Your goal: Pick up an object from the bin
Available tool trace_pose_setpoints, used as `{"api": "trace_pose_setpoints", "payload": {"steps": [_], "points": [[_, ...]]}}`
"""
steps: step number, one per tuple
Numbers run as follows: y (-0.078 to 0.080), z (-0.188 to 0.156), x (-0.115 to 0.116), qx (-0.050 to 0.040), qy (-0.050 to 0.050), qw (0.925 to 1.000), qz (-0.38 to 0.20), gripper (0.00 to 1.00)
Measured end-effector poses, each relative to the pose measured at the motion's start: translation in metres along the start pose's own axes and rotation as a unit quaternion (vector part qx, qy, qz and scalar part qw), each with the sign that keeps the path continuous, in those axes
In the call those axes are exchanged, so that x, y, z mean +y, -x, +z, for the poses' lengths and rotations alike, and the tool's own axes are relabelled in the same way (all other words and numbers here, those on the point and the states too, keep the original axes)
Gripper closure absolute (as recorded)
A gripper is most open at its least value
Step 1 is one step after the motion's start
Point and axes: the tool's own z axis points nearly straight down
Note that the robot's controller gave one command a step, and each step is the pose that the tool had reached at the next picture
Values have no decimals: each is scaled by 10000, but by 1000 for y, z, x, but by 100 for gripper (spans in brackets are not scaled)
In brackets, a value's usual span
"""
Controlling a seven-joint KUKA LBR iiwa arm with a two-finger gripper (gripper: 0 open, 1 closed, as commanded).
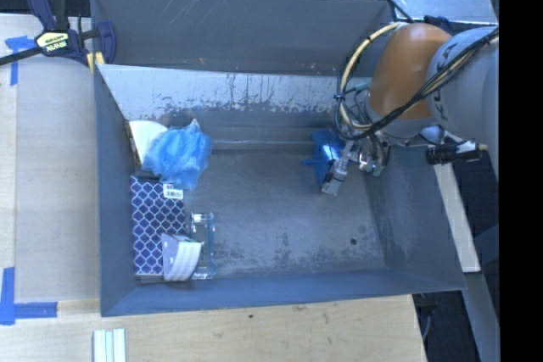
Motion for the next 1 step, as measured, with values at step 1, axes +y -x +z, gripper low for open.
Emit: {"api": "trace_pose_setpoints", "payload": {"steps": [1], "points": [[14,-1,-25,5,57,9995,321,0]]}}
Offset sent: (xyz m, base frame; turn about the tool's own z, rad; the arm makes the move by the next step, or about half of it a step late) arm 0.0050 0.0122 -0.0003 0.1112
